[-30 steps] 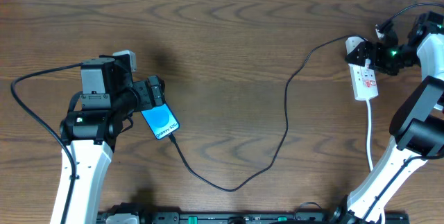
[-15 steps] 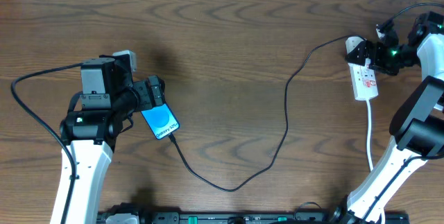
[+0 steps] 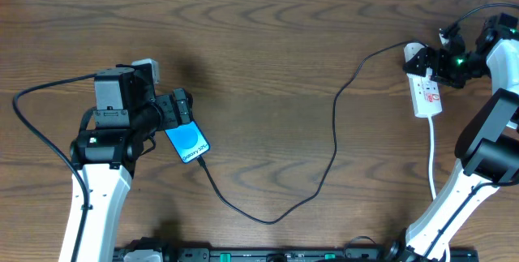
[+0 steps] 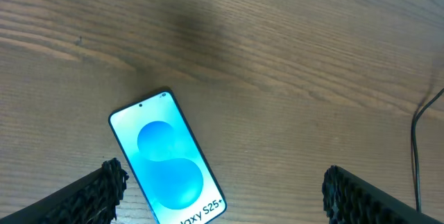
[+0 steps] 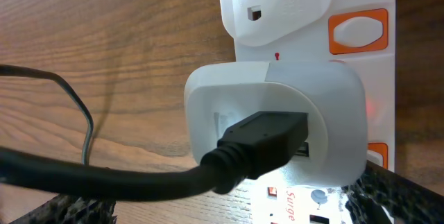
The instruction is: Plug charger to phone and switch on socket
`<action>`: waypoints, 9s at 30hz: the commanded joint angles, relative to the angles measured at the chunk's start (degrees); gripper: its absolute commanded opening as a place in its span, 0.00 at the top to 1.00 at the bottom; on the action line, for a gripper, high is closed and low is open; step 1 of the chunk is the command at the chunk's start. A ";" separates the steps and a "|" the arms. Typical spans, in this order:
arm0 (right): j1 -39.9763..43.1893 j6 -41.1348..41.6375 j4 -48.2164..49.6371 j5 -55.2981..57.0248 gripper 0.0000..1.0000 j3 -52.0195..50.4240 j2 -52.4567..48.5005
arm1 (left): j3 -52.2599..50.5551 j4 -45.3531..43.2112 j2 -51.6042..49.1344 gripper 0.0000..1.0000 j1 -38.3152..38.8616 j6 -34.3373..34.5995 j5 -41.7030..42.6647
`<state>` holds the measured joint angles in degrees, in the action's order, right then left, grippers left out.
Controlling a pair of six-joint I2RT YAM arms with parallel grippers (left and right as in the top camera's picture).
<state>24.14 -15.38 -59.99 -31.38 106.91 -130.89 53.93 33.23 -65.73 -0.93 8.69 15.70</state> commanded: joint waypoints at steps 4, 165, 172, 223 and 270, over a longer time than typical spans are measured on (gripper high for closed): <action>-3.56 0.26 0.39 -9.29 0.01 -1.38 -1.79 | 0.79 0.15 0.15 0.07 0.15 -1.18 -0.81; -0.46 18.34 -12.90 23.54 0.01 -0.83 26.53 | -49.70 -47.60 52.19 0.07 -2.34 -1.20 -4.85; -0.52 18.34 -12.90 23.54 0.01 -0.83 26.53 | -50.07 -47.60 54.40 0.07 -2.34 -1.20 -5.66; -0.55 18.34 -12.90 23.54 0.01 -0.83 26.53 | -53.70 -29.57 65.68 0.07 -4.96 -1.44 -8.94; -0.55 18.34 -12.90 23.54 0.01 -0.83 26.53 | -53.70 -29.86 65.35 0.07 -4.85 -8.90 -5.90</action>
<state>23.44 2.39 -72.84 -8.03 106.10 -105.10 0.89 1.02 -0.58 -5.58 0.97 7.55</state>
